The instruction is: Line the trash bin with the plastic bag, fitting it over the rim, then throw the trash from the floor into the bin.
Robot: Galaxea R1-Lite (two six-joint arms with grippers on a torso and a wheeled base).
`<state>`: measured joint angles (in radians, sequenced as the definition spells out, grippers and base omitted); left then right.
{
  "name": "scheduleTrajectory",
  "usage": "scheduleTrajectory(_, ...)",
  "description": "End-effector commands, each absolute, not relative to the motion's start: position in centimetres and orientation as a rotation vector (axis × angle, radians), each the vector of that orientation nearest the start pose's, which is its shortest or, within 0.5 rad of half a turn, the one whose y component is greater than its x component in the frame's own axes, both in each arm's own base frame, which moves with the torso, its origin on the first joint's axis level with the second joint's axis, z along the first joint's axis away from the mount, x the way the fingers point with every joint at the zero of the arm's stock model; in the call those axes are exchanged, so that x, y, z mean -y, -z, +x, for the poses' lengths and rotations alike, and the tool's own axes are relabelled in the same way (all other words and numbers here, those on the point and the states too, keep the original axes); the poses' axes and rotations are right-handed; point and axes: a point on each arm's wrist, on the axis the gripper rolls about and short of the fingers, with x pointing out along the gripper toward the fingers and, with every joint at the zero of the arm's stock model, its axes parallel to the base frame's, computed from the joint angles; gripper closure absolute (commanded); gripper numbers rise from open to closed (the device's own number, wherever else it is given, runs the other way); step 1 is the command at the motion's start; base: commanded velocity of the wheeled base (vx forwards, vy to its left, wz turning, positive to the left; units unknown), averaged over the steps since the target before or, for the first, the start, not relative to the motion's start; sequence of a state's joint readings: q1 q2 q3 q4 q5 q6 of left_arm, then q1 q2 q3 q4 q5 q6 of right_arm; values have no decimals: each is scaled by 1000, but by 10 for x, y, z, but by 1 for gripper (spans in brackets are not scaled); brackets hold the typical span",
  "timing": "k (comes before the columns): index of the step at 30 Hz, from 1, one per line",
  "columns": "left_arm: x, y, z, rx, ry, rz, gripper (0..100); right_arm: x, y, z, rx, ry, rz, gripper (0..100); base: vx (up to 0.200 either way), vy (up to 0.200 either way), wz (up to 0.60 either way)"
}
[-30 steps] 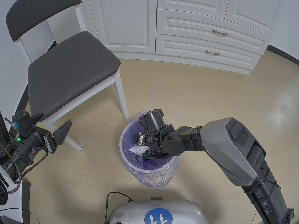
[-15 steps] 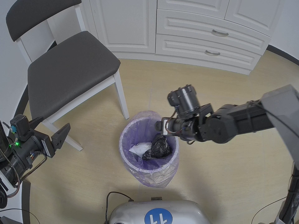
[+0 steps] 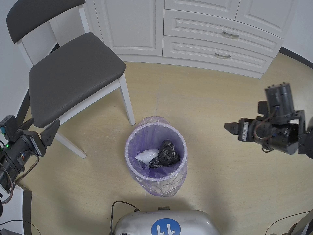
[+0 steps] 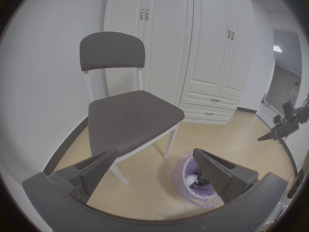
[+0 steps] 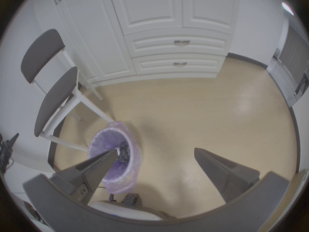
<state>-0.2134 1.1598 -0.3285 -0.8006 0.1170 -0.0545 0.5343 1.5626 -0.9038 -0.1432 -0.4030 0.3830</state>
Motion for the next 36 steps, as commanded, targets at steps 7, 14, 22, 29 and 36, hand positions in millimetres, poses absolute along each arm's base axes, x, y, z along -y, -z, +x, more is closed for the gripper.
scheduleTrajectory(7,15,-230,113,-9,32,-70,0,-52,-214,136,-198,3,80,0,0,0,0)
scheduleTrajectory(14,8,-231,78,25,15,-76,0,-33,-212,97,-106,23,101,0,0,0,0)
scheduleTrajectory(22,2,-231,38,79,-12,-84,0,-8,-197,52,8,127,63,0,0,0,0)
scheduleTrajectory(29,-4,-228,13,135,-112,-88,0,7,-182,16,122,242,3,0,0,0,0)
scheduleTrajectory(36,-7,-227,-10,165,-158,-80,0,11,-167,-13,229,339,15,0,0,0,0)
